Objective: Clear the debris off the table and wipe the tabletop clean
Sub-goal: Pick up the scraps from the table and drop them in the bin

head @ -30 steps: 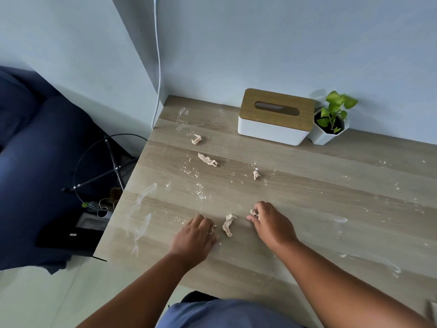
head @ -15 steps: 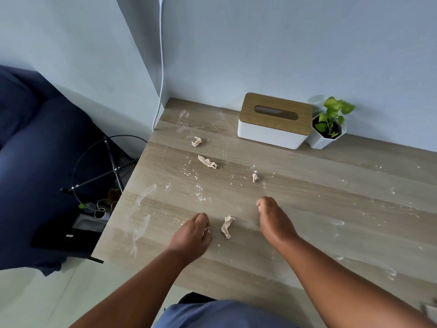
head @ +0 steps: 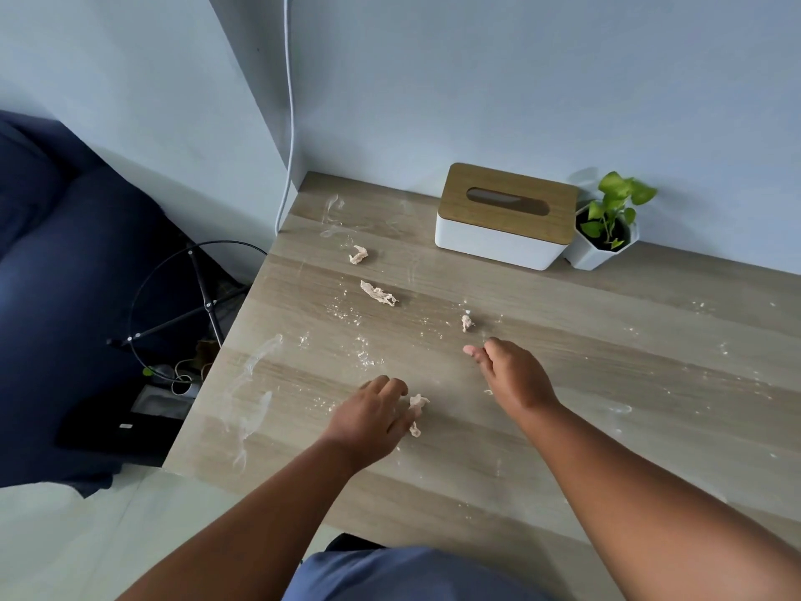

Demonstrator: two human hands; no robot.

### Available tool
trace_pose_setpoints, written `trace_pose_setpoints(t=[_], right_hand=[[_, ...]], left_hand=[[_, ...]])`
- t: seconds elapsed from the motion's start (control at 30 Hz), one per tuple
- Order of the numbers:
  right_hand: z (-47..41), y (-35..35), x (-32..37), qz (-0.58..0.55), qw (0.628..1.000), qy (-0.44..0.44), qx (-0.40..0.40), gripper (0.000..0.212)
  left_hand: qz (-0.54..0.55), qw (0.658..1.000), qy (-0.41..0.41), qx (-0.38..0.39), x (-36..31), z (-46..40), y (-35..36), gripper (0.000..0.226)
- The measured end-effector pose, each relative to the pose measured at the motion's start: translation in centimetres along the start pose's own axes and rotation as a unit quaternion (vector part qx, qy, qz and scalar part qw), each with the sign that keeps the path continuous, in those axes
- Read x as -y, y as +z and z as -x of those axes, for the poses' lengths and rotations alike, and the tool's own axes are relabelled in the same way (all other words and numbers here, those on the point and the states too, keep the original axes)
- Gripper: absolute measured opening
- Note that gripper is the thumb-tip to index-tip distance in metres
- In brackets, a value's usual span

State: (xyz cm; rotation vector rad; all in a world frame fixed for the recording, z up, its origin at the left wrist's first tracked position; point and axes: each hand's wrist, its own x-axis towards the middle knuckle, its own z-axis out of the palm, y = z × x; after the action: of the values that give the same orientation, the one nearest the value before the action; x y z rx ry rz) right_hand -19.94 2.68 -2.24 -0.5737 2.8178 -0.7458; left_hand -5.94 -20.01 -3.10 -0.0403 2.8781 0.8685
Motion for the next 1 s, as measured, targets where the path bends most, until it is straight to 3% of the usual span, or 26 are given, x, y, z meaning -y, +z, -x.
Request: trace_pose_setpoints(t=[0.17,0.27,0.43,0.63,1.0], right_hand=[[-0.9,-0.4,0.8,0.022,1.0,-0.018,0.0,0.049],[-1.7,-0.3,0.6,0.064,0.997,-0.015,0.028,0.048],[-2.6,-0.2,0.4,0.087,0.996,-0.024,0.019,0.051],[-3.4,-0.3,-0.2,0.039,0.998,0.008,0.044,0.046],[-5.4,0.4,-0.9,-0.006,0.998,0.052,0.027,0.044]], left_hand=[[-0.102,0.991,0.044,0.073,-0.4,-0.9,0.5,0.064],[-0.156,0.98,0.067,0.099,-0.4,-1.4,0.9,0.06],[-0.2,0.967,0.153,0.032,0.1,-1.9,1.3,0.03],[-0.211,0.957,0.196,-0.027,1.2,-2.3,1.9,0.013],[-0.12,0.968,0.208,-0.078,-0.3,-4.5,1.2,0.033]])
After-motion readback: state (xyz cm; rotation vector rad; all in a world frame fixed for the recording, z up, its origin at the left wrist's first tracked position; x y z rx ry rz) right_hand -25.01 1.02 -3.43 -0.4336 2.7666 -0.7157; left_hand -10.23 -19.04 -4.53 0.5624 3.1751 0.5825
